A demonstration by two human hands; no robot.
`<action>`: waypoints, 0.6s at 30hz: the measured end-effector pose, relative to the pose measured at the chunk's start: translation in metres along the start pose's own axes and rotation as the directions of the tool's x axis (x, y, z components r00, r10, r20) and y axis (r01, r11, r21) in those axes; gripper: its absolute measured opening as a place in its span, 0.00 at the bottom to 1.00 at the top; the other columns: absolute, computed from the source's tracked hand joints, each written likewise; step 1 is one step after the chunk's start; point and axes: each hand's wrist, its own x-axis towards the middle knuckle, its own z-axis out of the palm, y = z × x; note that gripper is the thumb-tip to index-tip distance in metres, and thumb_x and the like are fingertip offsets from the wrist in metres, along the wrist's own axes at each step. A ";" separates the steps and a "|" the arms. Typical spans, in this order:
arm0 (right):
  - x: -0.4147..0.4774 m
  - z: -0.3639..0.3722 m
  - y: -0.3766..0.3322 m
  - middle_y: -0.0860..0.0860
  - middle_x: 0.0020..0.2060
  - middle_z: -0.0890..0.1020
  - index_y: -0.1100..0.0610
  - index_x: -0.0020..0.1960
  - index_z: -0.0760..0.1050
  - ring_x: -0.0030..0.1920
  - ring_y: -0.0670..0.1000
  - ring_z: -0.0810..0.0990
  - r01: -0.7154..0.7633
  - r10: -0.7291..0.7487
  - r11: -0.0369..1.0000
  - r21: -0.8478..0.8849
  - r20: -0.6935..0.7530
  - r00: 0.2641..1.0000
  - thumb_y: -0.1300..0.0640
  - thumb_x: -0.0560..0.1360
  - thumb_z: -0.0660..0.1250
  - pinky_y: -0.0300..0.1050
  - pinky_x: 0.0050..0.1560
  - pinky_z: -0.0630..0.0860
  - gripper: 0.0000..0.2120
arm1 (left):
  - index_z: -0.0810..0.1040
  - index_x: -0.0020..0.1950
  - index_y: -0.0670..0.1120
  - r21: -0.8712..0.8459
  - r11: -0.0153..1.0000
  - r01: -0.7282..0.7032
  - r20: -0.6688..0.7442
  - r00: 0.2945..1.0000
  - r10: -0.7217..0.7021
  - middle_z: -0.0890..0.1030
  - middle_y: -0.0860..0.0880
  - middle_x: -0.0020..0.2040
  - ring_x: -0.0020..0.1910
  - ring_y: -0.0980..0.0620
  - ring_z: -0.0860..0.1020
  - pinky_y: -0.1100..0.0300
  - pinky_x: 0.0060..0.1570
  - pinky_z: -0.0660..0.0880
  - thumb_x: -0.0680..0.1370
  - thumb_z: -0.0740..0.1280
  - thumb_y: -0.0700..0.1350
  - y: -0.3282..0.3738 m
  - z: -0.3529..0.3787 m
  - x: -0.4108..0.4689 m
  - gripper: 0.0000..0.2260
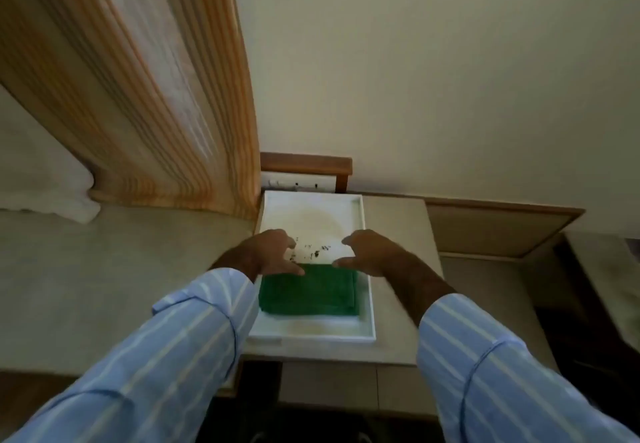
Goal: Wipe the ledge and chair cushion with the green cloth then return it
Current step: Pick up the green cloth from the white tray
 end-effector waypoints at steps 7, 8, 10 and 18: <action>0.007 0.031 -0.008 0.57 0.65 0.81 0.59 0.68 0.78 0.66 0.57 0.78 -0.058 0.056 0.998 0.040 0.035 0.998 0.49 0.77 0.76 0.51 0.68 0.76 0.24 | 0.78 0.65 0.43 -0.134 0.986 0.097 -0.016 0.995 -0.100 0.81 0.42 0.62 0.59 0.44 0.78 0.53 0.58 0.76 0.75 0.74 0.54 -0.004 0.029 -0.003 0.23; 0.009 0.028 -0.010 0.57 0.63 0.82 0.59 0.66 0.80 0.64 0.57 0.79 -0.051 0.050 0.998 0.026 0.042 0.998 0.51 0.76 0.76 0.49 0.64 0.77 0.21 | 0.79 0.65 0.42 -0.128 0.986 0.107 -0.001 0.994 -0.108 0.81 0.42 0.63 0.59 0.43 0.78 0.53 0.58 0.75 0.76 0.73 0.54 -0.003 0.027 -0.004 0.22; 0.013 0.019 -0.016 0.57 0.59 0.82 0.60 0.62 0.80 0.59 0.56 0.79 -0.024 0.022 0.999 0.028 0.051 0.998 0.53 0.76 0.74 0.46 0.55 0.75 0.18 | 0.79 0.65 0.40 -0.155 0.983 0.102 0.004 0.995 -0.103 0.81 0.40 0.62 0.59 0.42 0.78 0.54 0.58 0.74 0.78 0.71 0.53 -0.005 0.024 -0.009 0.21; 0.031 -0.051 -0.094 0.53 0.53 0.77 0.57 0.61 0.77 0.54 0.54 0.76 0.149 -0.136 0.981 0.126 -0.105 0.985 0.56 0.76 0.73 0.46 0.52 0.73 0.15 | 0.76 0.63 0.41 -0.403 0.914 0.055 -0.229 0.960 -0.159 0.80 0.41 0.59 0.56 0.43 0.78 0.54 0.54 0.75 0.79 0.69 0.45 -0.067 -0.031 -0.063 0.15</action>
